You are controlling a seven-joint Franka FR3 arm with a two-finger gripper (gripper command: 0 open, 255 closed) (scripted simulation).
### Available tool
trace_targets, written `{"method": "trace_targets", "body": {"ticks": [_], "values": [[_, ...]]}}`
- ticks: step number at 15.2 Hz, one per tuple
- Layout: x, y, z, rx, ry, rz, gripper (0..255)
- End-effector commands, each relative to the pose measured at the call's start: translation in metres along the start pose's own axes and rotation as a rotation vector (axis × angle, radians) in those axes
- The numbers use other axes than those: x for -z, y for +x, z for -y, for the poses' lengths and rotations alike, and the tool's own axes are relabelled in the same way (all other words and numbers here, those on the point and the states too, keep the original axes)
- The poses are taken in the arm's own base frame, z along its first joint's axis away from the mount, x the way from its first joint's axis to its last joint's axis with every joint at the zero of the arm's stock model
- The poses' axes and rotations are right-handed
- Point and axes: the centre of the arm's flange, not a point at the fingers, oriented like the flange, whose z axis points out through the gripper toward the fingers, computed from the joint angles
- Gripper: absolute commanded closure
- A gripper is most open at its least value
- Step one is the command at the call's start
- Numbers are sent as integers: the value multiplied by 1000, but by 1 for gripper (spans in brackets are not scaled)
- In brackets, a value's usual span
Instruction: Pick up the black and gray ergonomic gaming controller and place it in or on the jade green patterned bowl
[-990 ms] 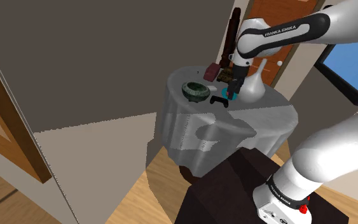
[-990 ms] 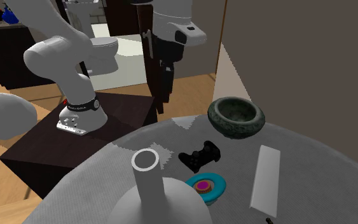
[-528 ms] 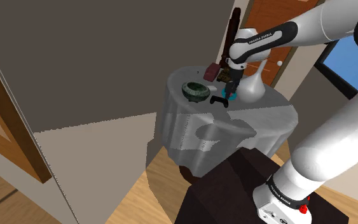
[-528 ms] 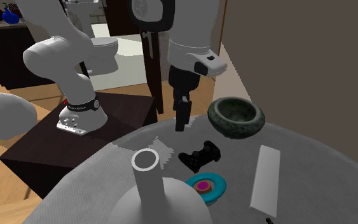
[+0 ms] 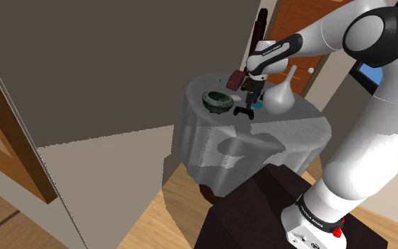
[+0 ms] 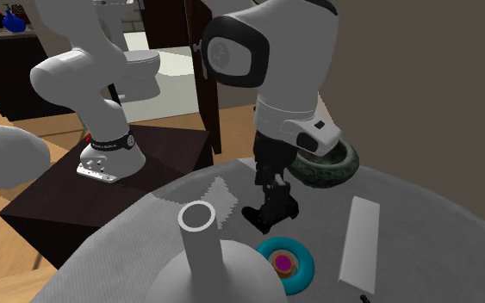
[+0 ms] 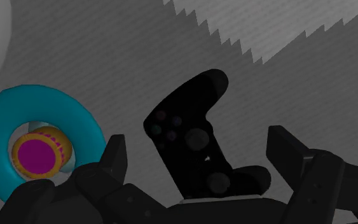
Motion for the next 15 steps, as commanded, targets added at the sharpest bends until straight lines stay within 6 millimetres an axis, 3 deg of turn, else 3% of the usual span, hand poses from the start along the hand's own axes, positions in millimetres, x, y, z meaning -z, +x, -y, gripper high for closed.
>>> {"method": "trace_targets", "body": {"ticks": [1, 6, 14, 15], "values": [[-10, 4, -5, 2, -2, -1, 0], [-39, 4, -5, 2, -2, -1, 0], [-39, 4, -5, 2, -1, -1, 0], [-39, 4, -5, 2, -1, -1, 255]]}}
